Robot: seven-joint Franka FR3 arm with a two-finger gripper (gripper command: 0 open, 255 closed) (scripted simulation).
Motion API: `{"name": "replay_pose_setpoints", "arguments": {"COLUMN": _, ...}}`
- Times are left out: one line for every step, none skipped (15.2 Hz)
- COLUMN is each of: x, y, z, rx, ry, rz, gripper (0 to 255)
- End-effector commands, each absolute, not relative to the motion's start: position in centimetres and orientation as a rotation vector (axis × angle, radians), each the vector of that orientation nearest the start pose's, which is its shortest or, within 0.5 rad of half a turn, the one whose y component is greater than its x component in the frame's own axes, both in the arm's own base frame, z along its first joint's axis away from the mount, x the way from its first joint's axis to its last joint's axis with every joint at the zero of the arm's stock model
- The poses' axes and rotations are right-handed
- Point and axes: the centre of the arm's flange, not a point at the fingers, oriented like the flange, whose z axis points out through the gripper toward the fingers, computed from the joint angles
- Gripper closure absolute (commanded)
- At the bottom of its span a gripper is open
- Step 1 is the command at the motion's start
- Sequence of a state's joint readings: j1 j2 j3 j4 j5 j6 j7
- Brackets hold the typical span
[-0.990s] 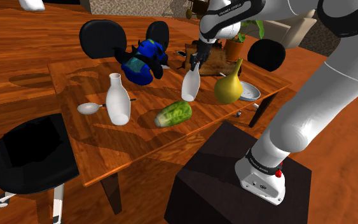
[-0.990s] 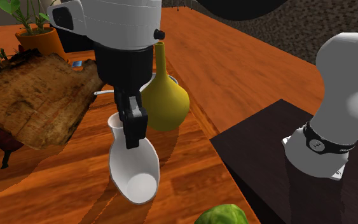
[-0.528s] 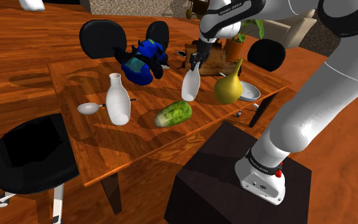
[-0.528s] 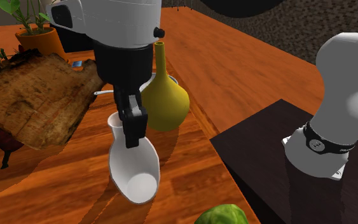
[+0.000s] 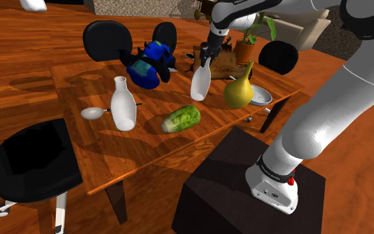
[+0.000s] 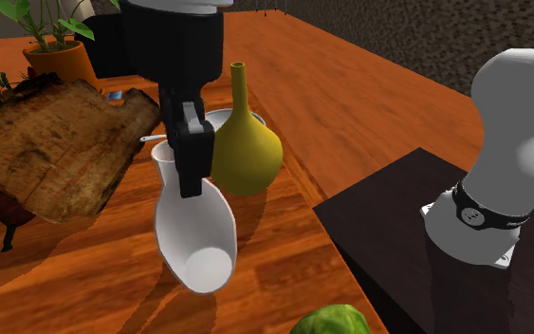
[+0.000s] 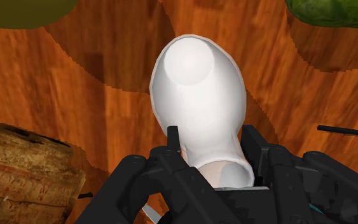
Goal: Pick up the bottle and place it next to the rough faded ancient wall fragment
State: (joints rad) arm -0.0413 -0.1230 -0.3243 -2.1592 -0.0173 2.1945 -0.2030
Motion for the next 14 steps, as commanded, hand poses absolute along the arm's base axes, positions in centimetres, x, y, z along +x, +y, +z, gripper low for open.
{"name": "replay_pose_setpoints", "arguments": {"x": 49.1, "y": -19.3, "z": 47.3, "rx": -3.142, "ry": 0.243, "rz": -0.241, "gripper": 255}}
{"name": "replay_pose_setpoints", "arguments": {"x": 49.1, "y": -19.3, "z": 47.9, "rx": -3.142, "ry": 0.243, "rz": -0.241, "gripper": 255}}
{"name": "replay_pose_setpoints", "arguments": {"x": 49.1, "y": -19.3, "z": 48.4, "rx": -3.142, "ry": 0.243, "rz": -0.241, "gripper": 255}}
{"name": "replay_pose_setpoints", "arguments": {"x": 49.1, "y": -19.3, "z": 48.9, "rx": -3.142, "ry": 0.243, "rz": -0.241, "gripper": 255}}
{"name": "replay_pose_setpoints", "arguments": {"x": 49.1, "y": -19.3, "z": 49.5, "rx": -3.142, "ry": 0.243, "rz": -0.241, "gripper": 255}}
{"name": "replay_pose_setpoints", "arguments": {"x": 49.1, "y": -19.3, "z": 50.0, "rx": -3.142, "ry": 0.243, "rz": -0.241, "gripper": 255}}
{"name": "replay_pose_setpoints", "arguments": {"x": 49.1, "y": -19.3, "z": 50.5, "rx": -3.142, "ry": 0.243, "rz": -0.241, "gripper": 255}}
{"name": "replay_pose_setpoints", "arguments": {"x": 49.1, "y": -19.3, "z": 51.0, "rx": -3.142, "ry": 0.243, "rz": -0.241, "gripper": 255}}
{"name": "replay_pose_setpoints", "arguments": {"x": 49.1, "y": -19.3, "z": 51.6, "rx": -3.142, "ry": 0.243, "rz": -0.241, "gripper": 255}}
{"name": "replay_pose_setpoints", "arguments": {"x": 49.1, "y": -19.3, "z": 52.1, "rx": -3.142, "ry": 0.243, "rz": -0.241, "gripper": 255}}
{"name": "replay_pose_setpoints", "arguments": {"x": 49.1, "y": -19.3, "z": 52.6, "rx": -3.142, "ry": 0.243, "rz": -0.241, "gripper": 255}}
{"name": "replay_pose_setpoints", "arguments": {"x": 49.1, "y": -19.3, "z": 53.2, "rx": -3.142, "ry": 0.243, "rz": -0.241, "gripper": 255}}
{"name": "replay_pose_setpoints", "arguments": {"x": 49.1, "y": -19.3, "z": 53.7, "rx": -3.142, "ry": 0.243, "rz": -0.241, "gripper": 255}}
{"name": "replay_pose_setpoints", "arguments": {"x": 49.1, "y": -19.3, "z": 54.2, "rx": -3.142, "ry": 0.243, "rz": -0.241, "gripper": 255}}
